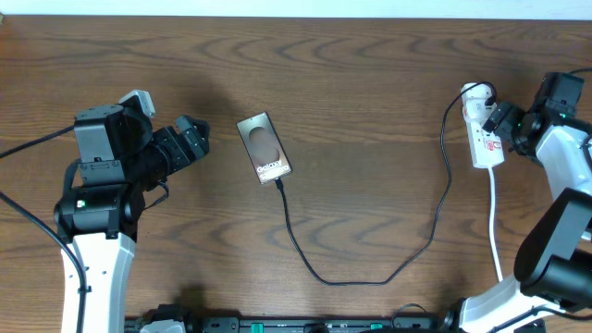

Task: Plug charger to phone and switch on socket

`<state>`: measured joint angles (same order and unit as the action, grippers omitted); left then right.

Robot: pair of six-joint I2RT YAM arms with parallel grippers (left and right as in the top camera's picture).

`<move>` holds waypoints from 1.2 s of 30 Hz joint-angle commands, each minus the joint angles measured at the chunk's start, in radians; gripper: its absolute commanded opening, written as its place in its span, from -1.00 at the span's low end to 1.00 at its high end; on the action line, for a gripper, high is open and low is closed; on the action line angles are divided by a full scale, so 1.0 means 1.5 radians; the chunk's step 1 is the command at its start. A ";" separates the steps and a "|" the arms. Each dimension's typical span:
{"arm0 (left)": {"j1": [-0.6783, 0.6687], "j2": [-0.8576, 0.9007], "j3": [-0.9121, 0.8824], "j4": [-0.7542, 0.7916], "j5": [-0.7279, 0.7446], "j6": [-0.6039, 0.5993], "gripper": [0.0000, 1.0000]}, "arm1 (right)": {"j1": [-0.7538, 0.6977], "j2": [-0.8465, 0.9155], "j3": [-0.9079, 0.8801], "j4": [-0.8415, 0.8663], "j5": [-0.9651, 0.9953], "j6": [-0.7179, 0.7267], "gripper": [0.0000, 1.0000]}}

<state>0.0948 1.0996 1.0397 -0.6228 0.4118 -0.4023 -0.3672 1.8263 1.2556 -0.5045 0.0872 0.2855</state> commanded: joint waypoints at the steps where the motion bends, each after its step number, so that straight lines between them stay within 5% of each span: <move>1: 0.000 0.003 0.002 -0.001 -0.009 0.011 0.85 | -0.017 0.025 0.006 0.020 0.013 0.007 0.99; 36: -0.001 0.003 0.002 -0.001 -0.009 0.011 0.86 | -0.030 0.112 0.006 0.121 -0.018 0.004 0.99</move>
<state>0.0944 1.0996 1.0397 -0.6239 0.4118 -0.4019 -0.4046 1.9697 1.2556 -0.3275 0.0772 0.2852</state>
